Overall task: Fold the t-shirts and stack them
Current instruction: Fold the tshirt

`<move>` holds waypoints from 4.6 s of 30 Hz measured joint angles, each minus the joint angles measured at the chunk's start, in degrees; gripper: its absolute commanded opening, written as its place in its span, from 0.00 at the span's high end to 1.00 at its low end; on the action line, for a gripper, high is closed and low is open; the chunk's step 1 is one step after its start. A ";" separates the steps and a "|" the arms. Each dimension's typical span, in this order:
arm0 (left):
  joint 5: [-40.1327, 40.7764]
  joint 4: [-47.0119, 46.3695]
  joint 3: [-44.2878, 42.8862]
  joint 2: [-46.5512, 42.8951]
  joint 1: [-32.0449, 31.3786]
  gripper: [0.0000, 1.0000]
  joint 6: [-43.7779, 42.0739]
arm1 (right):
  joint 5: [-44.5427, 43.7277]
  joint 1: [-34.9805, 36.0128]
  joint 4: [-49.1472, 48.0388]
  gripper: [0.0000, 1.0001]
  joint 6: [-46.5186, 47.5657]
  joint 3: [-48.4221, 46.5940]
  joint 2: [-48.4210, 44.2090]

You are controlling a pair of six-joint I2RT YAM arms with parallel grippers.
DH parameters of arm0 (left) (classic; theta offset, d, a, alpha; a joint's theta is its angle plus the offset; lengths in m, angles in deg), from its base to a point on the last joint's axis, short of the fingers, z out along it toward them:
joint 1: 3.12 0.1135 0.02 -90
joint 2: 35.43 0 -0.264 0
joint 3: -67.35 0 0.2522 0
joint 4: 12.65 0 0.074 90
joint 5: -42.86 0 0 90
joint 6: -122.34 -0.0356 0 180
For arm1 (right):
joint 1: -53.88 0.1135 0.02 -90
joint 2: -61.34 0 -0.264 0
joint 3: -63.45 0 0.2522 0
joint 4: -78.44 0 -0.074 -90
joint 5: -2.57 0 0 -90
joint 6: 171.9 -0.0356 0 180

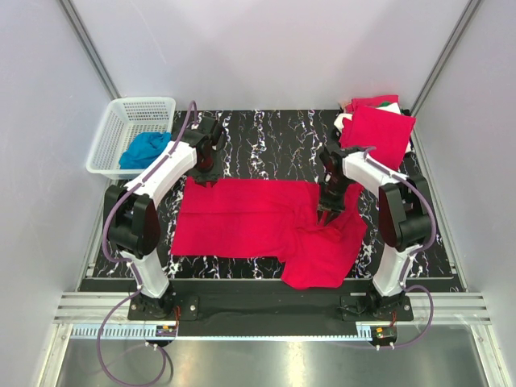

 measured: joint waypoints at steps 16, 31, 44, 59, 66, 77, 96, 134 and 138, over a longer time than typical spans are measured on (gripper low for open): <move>-0.17 -0.98 0.07 0.24 0.00 0.75 0.17 | -1.86 0.59 3.93 0.68 -1.36 -4.24 -3.48; -3.43 -2.40 -4.37 10.32 3.72 0.75 -1.01 | -7.67 -9.86 0.72 0.73 2.23 -28.72 20.37; -3.45 -4.09 -4.42 17.64 7.98 1.00 -0.57 | -12.00 -9.86 0.48 1.00 2.56 -28.65 22.23; -0.39 -2.91 -6.84 21.38 7.89 1.00 1.29 | -15.65 -10.56 1.77 1.00 2.86 -30.38 23.65; 0.35 -2.56 -6.95 21.44 7.89 1.00 2.58 | -16.26 -11.76 3.45 1.00 3.67 -32.89 25.18; 1.70 0.00 -9.90 23.30 8.79 1.00 2.99 | -16.24 -12.13 8.37 0.99 4.61 -42.18 30.56; 3.19 6.86 -32.15 36.06 11.06 1.00 1.77 | -15.87 -12.50 15.02 0.91 4.98 -62.38 41.24; -3.91 2.03 27.91 -42.42 5.81 0.57 10.05 | 6.19 -10.19 5.53 0.67 0.20 13.03 -50.88; -4.42 1.66 32.15 -48.39 5.77 0.55 13.03 | 8.39 -10.19 6.27 0.62 -0.42 17.90 -57.46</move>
